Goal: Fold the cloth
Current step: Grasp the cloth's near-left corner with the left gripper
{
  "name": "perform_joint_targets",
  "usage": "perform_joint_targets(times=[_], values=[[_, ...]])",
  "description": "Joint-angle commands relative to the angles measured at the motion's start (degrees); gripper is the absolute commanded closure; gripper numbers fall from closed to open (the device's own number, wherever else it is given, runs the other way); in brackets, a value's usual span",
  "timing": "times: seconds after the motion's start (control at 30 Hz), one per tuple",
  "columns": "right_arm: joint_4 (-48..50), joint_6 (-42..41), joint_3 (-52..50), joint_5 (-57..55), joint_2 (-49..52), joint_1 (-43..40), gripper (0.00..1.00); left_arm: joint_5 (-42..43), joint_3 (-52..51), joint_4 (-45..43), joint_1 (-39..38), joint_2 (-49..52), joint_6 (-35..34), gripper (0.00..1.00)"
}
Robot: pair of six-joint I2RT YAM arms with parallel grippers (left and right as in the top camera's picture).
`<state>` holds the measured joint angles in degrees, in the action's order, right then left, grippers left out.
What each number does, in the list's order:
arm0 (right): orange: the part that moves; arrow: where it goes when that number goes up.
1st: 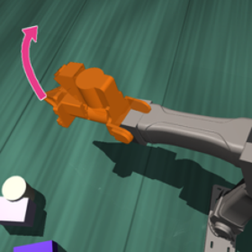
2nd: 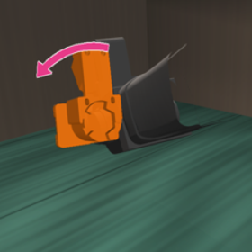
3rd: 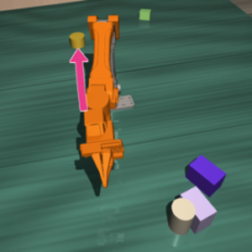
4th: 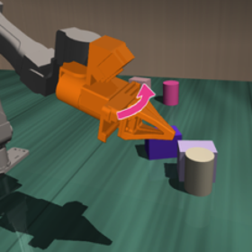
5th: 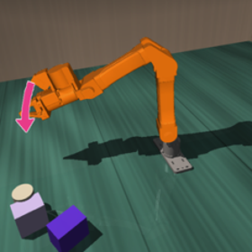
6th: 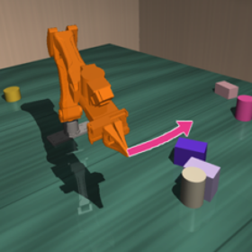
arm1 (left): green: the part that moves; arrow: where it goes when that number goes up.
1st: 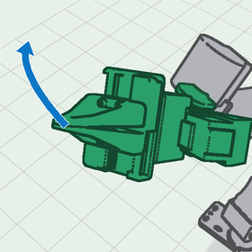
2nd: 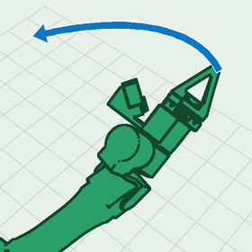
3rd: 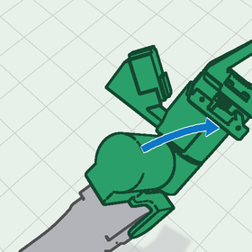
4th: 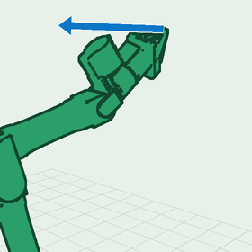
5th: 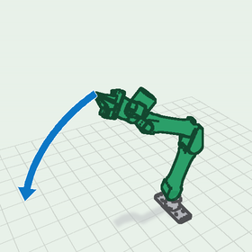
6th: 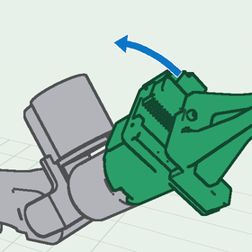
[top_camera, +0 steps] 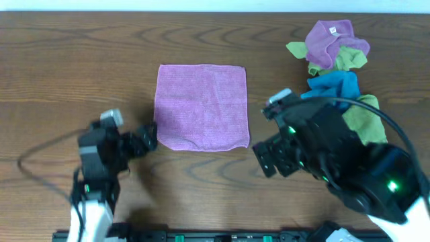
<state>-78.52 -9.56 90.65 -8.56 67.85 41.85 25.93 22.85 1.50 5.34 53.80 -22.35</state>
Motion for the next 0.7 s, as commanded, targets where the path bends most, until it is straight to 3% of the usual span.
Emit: perform_joint_targets(times=[0.0, 0.27, 0.67], values=[[0.5, -0.7, 0.2, -3.1, 0.4, -2.6, 0.01, 5.9, 6.8, 0.5, -0.2, 9.8, 4.8, 0.01], [0.4, -0.6, -0.5, -1.5, -2.5, -9.7, 0.01, 7.2, 13.8, -0.4, -0.2, 27.7, 3.1, 0.02], [0.8, -0.7, -1.9, 0.6, -5.8, -10.2, 0.01, 8.2, 14.0, -5.9, -0.2, 36.2, 2.8, 0.00]])
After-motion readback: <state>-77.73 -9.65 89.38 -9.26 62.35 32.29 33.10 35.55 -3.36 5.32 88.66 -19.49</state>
